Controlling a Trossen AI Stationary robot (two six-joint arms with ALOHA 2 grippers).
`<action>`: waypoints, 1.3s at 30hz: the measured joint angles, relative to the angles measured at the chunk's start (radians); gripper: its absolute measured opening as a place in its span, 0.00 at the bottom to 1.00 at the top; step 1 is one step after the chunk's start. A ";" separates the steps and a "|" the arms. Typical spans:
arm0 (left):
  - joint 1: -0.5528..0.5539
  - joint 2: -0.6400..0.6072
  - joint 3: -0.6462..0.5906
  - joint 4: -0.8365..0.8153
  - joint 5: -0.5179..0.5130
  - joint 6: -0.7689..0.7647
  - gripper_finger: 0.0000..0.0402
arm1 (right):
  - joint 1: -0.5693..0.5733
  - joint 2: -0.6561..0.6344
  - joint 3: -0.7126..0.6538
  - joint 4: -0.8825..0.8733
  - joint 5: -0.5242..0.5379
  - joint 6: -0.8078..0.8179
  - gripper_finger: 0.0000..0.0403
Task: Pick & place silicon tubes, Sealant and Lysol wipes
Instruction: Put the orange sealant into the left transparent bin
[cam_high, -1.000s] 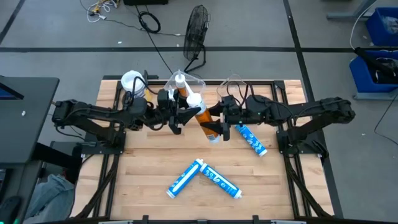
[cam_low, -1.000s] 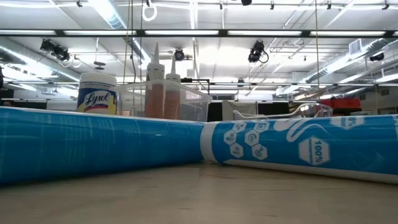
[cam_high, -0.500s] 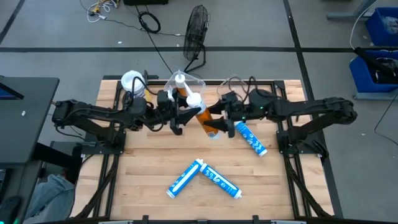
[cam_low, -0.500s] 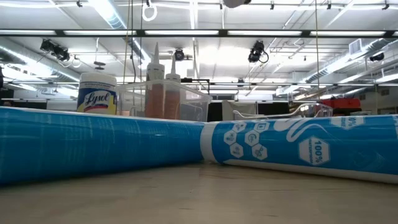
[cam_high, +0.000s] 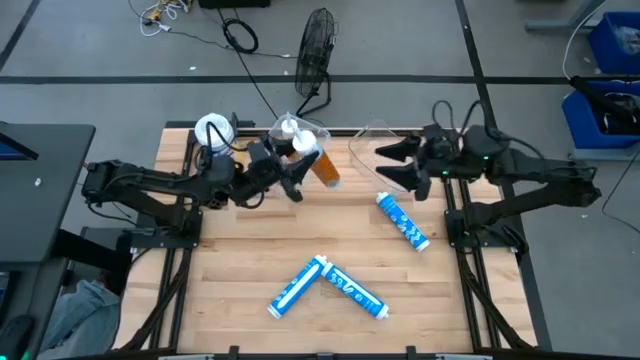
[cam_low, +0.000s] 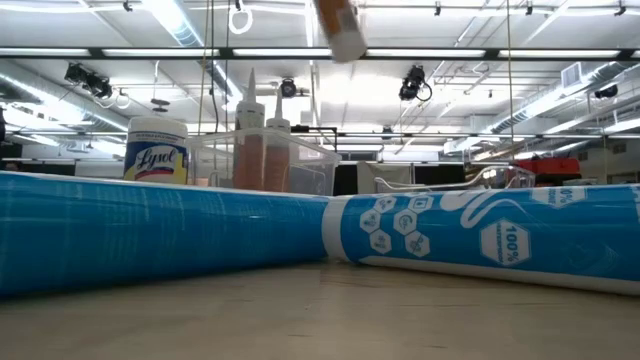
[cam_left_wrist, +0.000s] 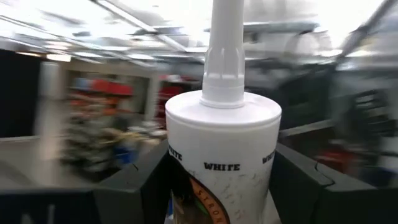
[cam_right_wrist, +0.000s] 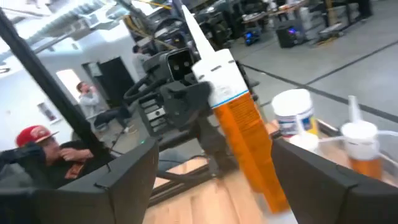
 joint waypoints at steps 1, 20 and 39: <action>-0.003 0.000 0.000 -0.002 -0.037 0.026 0.55 | 0.000 -0.011 0.000 -0.018 0.014 0.002 0.78; -0.047 0.154 0.000 -0.011 -0.610 0.260 0.55 | 0.000 0.037 0.000 -0.072 0.043 0.065 0.78; 0.045 0.186 -0.134 -0.007 -0.608 0.022 0.55 | 0.003 0.087 0.000 -0.086 0.018 0.090 0.78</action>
